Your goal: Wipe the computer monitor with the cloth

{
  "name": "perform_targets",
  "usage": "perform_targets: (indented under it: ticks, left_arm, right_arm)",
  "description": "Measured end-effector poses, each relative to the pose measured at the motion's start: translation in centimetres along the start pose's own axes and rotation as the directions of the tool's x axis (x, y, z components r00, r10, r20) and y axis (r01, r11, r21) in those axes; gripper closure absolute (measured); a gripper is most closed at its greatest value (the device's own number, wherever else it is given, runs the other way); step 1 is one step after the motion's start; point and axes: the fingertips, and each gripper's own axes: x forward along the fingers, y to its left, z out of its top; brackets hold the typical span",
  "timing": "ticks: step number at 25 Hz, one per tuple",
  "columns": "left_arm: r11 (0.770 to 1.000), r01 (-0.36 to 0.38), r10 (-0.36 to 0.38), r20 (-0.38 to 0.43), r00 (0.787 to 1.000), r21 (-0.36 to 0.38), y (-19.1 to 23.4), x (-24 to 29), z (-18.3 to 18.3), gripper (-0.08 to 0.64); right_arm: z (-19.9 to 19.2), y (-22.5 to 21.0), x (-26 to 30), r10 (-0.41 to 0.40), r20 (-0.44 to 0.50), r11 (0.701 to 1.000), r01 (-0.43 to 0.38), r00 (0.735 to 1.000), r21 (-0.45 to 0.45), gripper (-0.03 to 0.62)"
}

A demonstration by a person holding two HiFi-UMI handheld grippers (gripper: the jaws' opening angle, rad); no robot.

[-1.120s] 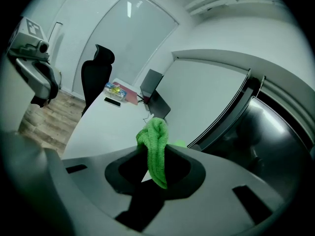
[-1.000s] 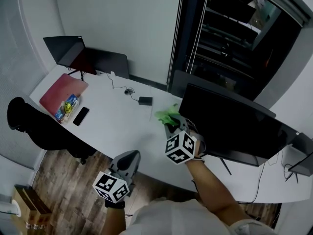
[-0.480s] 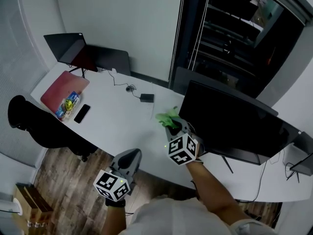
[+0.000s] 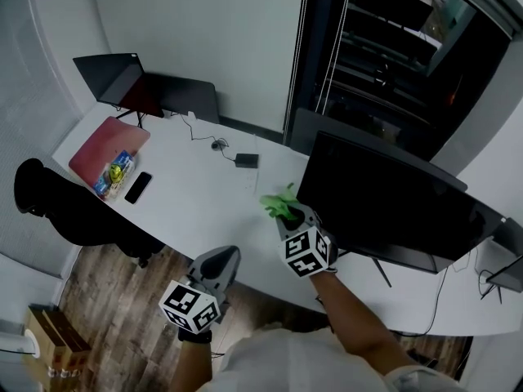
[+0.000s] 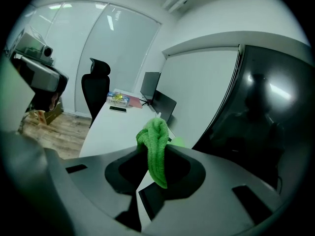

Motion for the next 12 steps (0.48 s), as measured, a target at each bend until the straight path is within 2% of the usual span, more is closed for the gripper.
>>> perform_targets:
  ticks: [12]
  left_arm:
    - [1.000,0.008,-0.008,-0.016,1.000,0.001,-0.6,0.2,-0.3,0.538]
  right_arm:
    - [-3.0,2.2,1.1,0.065,-0.060,0.998,-0.063,0.996,0.031,0.525]
